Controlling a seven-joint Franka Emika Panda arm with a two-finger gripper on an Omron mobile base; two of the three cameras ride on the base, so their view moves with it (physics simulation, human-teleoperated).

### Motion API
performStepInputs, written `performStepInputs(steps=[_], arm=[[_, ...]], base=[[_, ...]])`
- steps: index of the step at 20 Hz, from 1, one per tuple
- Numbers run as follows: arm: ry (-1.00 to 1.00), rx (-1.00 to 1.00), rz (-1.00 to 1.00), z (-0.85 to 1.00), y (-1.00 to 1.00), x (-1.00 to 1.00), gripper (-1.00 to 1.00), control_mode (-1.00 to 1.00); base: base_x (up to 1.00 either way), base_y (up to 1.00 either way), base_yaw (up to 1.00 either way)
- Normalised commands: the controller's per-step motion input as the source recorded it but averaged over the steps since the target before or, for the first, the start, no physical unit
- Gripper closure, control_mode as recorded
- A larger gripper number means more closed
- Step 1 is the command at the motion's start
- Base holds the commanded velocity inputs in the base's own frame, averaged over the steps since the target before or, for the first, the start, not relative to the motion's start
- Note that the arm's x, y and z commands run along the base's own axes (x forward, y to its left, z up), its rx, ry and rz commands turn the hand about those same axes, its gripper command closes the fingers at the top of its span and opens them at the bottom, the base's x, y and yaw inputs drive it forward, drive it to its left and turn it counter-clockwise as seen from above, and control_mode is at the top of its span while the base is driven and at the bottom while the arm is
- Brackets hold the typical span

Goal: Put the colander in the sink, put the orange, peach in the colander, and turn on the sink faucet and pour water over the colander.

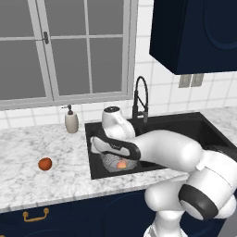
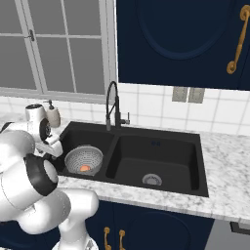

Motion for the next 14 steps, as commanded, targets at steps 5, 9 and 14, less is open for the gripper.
performStepInputs(steps=[5, 9, 14], arm=[[0.0, 0.0, 0.32, 0.27, 0.7, -0.09, -1.0, -1.0], [0.0, -0.01, 0.39, 0.04, 0.73, 0.04, -1.0, -1.0], [-0.01, -0.01, 0.24, 0.07, 0.68, 0.27, -1.0, -1.0]], base=[[0.0, 0.0, 0.0], [0.0, 0.0, 0.0], [0.0, 0.0, 0.0]])
